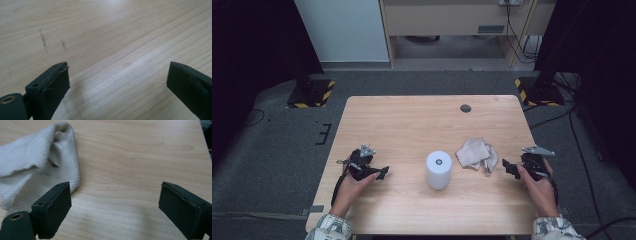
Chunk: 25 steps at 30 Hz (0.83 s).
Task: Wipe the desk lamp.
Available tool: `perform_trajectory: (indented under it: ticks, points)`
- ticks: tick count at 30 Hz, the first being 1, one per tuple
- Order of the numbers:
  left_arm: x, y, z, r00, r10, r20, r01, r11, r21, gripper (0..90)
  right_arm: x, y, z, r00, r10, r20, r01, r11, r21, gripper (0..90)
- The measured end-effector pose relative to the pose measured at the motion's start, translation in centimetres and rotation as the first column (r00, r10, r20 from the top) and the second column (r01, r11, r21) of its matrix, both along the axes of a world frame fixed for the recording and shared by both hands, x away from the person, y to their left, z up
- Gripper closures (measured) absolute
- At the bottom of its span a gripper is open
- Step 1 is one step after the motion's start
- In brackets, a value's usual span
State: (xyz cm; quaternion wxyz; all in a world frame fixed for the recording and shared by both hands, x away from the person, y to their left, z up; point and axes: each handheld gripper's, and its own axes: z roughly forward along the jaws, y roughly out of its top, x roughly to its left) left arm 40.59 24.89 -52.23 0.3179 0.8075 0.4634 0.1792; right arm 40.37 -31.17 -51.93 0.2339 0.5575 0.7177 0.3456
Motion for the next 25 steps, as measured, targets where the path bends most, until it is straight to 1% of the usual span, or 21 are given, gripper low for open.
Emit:
perform_trajectory:
  ticks: [3,4,6,11,13,15,17,19,25]
  points:
    - [0.3,0.4,-0.4,0.9994,0.031,-0.015,-0.031,0.9995,0.0,4.3,0.2,-0.1,-0.6,0.9994,-0.01,-0.033,0.011,1.0,0.019,11.1]
    - [0.3,0.5,-0.5,0.999,0.04,-0.019,-0.04,0.9992,-0.003,4.3,0.3,-0.1,-0.8,0.9995,-0.01,-0.03,0.011,1.0,0.017,11.2]
    - [0.5,0.7,-0.8,0.9984,0.047,-0.03,-0.047,0.9989,-0.004,4.3,0.4,0.0,-1.0,0.9992,-0.008,-0.04,0.008,1.0,0.006,10.5]
    - [0.7,0.9,-1.0,0.9984,0.053,-0.016,-0.053,0.9985,-0.007,3.0,0.6,0.3,-1.6,0.9982,-0.006,-0.06,0.006,1.0,-0.009,9.0]
    - [0.6,0.8,-1.2,0.9991,0.043,-0.007,-0.043,0.999,0.01,2.6,0.7,0.5,-1.8,0.9986,-0.004,-0.053,0.002,0.999,-0.034,8.3]
    - [0.6,0.7,-1.3,0.9992,0.041,0.001,-0.041,0.9992,0.004,0.0,0.6,0.7,-1.9,0.999,-0.001,-0.044,-0.001,0.999,-0.051,6.9]
    - [0.5,0.8,-1.4,0.9992,0.039,0.011,-0.039,0.9993,-0.003,0.0,0.6,0.9,-2.0,0.999,-0.005,-0.045,0.002,0.998,-0.064,6.6]
    - [0.4,0.8,-1.5,0.9991,0.037,0.022,-0.037,0.9993,-0.008,0.0,0.5,1.0,-2.0,0.9989,-0.011,-0.046,0.008,0.998,-0.064,6.6]
    - [0.4,0.8,-1.5,0.9991,0.037,0.023,-0.037,0.9993,-0.008,0.0,0.3,1.2,-2.0,0.9986,-0.027,-0.045,0.024,0.998,-0.065,6.2]
